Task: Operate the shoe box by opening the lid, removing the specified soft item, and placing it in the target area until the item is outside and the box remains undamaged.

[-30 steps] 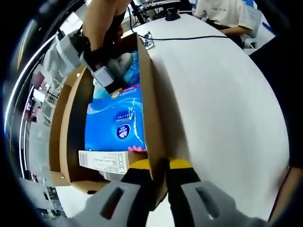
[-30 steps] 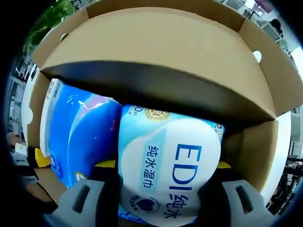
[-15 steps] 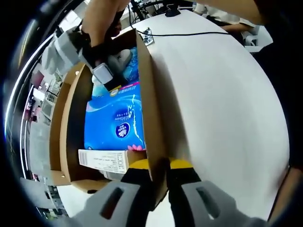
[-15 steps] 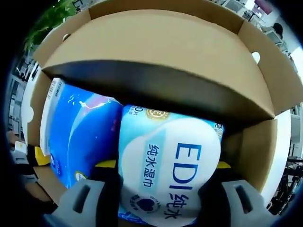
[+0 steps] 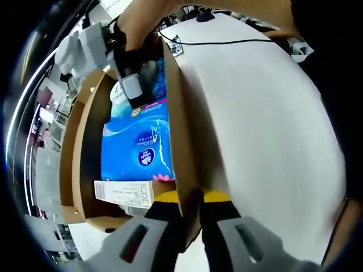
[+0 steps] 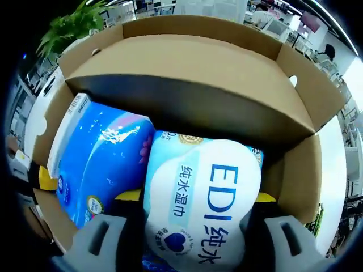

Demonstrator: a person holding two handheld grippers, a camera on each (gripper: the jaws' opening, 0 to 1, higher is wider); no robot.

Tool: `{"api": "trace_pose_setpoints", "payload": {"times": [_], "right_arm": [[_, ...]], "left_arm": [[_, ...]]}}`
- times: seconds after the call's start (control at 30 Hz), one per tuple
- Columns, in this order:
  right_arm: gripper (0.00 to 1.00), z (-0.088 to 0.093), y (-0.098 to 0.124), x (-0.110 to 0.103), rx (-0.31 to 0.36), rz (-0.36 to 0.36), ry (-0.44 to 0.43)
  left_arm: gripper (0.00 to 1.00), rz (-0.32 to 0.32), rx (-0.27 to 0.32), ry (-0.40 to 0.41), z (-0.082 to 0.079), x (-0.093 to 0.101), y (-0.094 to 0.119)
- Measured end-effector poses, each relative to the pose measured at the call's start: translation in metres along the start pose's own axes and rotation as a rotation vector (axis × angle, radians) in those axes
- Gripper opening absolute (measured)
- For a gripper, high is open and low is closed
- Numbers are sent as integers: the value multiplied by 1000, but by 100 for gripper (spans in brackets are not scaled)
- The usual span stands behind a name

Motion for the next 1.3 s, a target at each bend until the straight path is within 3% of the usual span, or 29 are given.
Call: {"api": "trace_pose_setpoints", "payload": {"times": [0.5,0.67,1.0,1.3], "right_arm": [[70,-6,2,1,-41,1,9],[69,-10,3,0,-17,3,23],[64,-13,15,0,-56,35,53],[63,-16,27,1,-34,19,42]], "left_arm": [[9,-3,22,10,1,-1,2],[9,-5,26,15,0,-2,1],[8,-4,38,20,0,-1,1],[8,-8,44,28,-1,-2,1]]}}
Point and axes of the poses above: the point that each gripper's makers call its tool centre point, and the gripper's own axes: y roughly backward along the fingers, x roughly to its right, z roughly out of its underside, the point moved 1 cm from there along y, roughly backward along the fingers, and after that the axes turned 7 degrees about -y, right-handed, at the moved point
